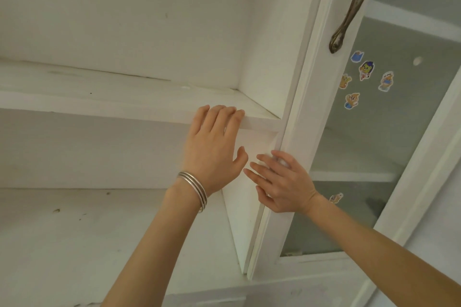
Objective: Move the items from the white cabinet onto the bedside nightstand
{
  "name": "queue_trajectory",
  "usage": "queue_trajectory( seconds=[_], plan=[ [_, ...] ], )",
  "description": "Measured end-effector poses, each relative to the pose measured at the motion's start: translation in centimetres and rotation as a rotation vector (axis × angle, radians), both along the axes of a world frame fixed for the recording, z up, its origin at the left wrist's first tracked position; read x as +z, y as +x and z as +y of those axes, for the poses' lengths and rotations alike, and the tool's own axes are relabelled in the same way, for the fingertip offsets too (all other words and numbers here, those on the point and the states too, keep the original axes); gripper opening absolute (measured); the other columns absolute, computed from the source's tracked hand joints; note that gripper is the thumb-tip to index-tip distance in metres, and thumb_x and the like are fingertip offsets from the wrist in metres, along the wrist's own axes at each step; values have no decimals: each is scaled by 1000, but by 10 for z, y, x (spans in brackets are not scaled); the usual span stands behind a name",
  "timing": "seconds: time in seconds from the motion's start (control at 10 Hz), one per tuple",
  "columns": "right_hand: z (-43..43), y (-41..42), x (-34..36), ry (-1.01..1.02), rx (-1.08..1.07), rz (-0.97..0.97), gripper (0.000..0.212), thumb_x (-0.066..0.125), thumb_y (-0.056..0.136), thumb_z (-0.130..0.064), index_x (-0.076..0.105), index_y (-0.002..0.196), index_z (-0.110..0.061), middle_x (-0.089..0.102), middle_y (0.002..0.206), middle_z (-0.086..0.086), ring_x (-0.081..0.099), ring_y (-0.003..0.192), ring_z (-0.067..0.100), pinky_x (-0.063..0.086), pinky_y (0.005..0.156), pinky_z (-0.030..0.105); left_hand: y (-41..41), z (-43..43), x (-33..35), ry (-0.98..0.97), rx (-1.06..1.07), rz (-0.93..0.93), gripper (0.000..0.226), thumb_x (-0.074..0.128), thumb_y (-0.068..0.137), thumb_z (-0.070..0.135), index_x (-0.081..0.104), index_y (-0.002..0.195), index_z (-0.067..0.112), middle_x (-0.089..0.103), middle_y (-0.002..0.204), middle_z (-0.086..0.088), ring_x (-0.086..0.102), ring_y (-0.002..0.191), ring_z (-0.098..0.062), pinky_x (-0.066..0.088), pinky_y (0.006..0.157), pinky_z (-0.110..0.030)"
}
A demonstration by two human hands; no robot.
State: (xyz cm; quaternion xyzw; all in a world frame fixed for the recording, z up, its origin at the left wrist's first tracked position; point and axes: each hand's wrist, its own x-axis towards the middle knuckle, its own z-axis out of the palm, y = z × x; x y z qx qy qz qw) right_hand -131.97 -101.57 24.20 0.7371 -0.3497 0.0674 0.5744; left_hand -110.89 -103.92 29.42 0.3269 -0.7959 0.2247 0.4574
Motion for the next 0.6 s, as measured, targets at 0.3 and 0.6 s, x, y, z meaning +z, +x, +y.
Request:
queue_trajectory(
  seconds=[0.3, 0.6],
  plan=[
    [18, 13, 7, 121, -260, 28, 40, 35, 92, -26, 68, 81, -6, 65, 84, 6, 57, 99, 29, 23, 104, 45, 6, 11, 7, 82, 26, -79, 61, 43, 73, 35, 54, 124, 4, 58, 119, -11, 52, 113, -30, 27, 106, -45],
    [51, 32, 15, 283, -169, -158, 42, 34, 92, -29, 68, 111, -13, 66, 111, 10, 55, 110, 30, 29, 104, 51, 32, 40, 19, 247, 108, -272, 66, 51, 87, 30, 26, 147, 16, 24, 153, -4, 15, 142, -21, 0, 114, -38]
  ],
)
